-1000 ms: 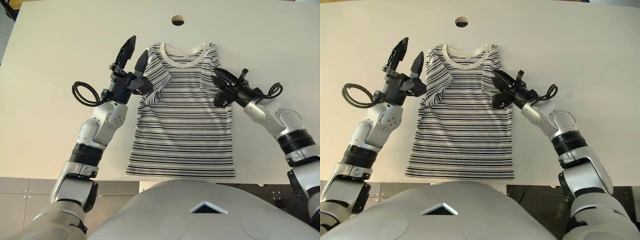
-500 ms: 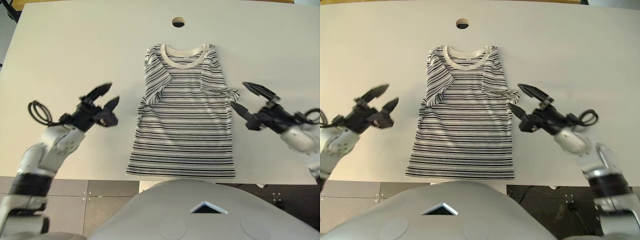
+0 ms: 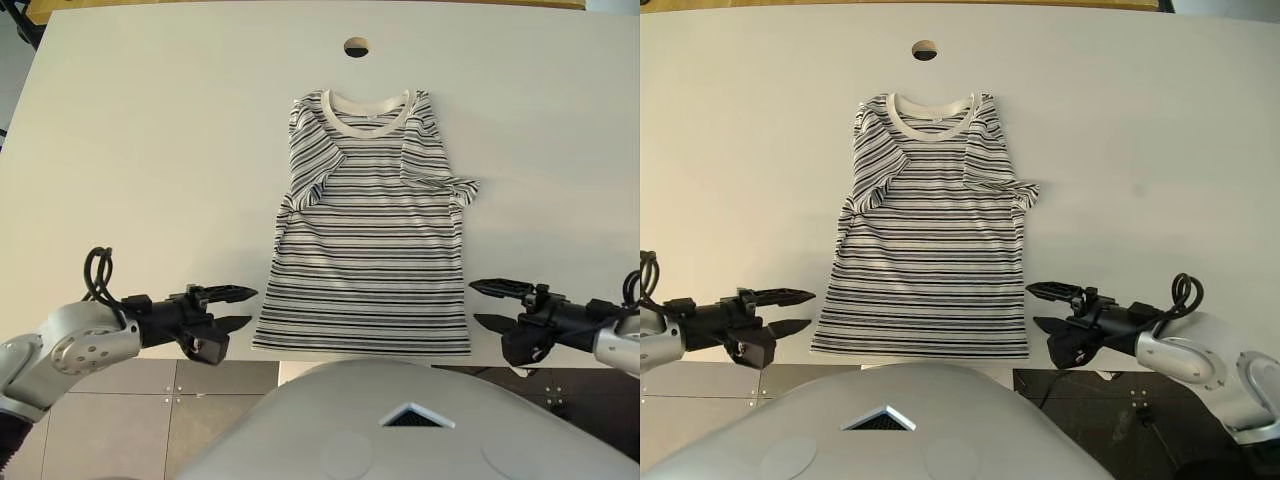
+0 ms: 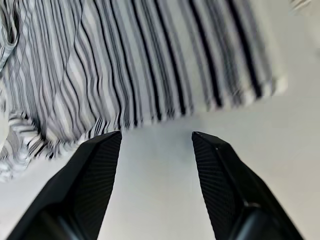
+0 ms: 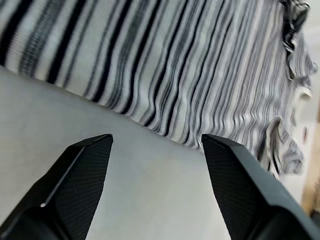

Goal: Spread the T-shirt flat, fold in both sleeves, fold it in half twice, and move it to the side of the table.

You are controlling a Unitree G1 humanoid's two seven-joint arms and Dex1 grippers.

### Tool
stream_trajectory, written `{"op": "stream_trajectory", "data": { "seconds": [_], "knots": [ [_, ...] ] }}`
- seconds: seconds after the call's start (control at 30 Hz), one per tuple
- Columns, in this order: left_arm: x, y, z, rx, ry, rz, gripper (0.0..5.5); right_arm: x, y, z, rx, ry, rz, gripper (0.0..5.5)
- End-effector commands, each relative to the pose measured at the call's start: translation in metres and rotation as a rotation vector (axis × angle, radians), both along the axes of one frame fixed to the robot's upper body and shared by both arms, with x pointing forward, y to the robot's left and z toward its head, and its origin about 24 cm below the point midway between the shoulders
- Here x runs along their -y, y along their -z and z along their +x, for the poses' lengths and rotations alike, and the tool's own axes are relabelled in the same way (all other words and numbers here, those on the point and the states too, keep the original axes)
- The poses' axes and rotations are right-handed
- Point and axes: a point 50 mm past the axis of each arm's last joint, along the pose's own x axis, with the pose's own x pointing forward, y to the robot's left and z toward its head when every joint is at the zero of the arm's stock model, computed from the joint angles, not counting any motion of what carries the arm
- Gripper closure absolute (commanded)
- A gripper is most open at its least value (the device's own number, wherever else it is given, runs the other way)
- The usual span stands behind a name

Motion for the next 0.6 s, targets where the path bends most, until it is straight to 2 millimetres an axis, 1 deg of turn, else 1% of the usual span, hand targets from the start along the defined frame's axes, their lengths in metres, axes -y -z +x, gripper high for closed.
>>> {"op": "stream_trajectory", "data": {
  "seconds": [0.03,0.17,0.3,0.43,0.5,0.6],
  "knots": [
    [0.006,0.004,0.0,-0.035,0.047,0.007,2.84,-0.002,0.001,-0.006,-0.08,-0.063,-0.037,2.19],
    [0.016,0.006,0.0,-0.06,0.083,-0.031,2.84,-0.014,0.001,-0.009,-0.13,-0.129,-0.006,2.19],
    [0.021,0.007,-0.001,-0.092,0.106,-0.06,2.84,-0.023,0.001,-0.002,-0.14,-0.159,0.02,2.19],
    [0.023,0.009,-0.006,-0.131,0.132,-0.071,2.84,-0.027,0.0,0.005,-0.138,-0.172,0.03,2.19],
    [0.022,0.011,-0.007,-0.139,0.136,-0.072,3.27,-0.029,-0.001,0.007,-0.143,-0.178,0.034,2.15],
    [0.021,0.013,-0.005,-0.14,0.141,-0.077,3.9,-0.029,-0.003,0.006,-0.164,-0.188,0.039,2.8]
  ]
}}
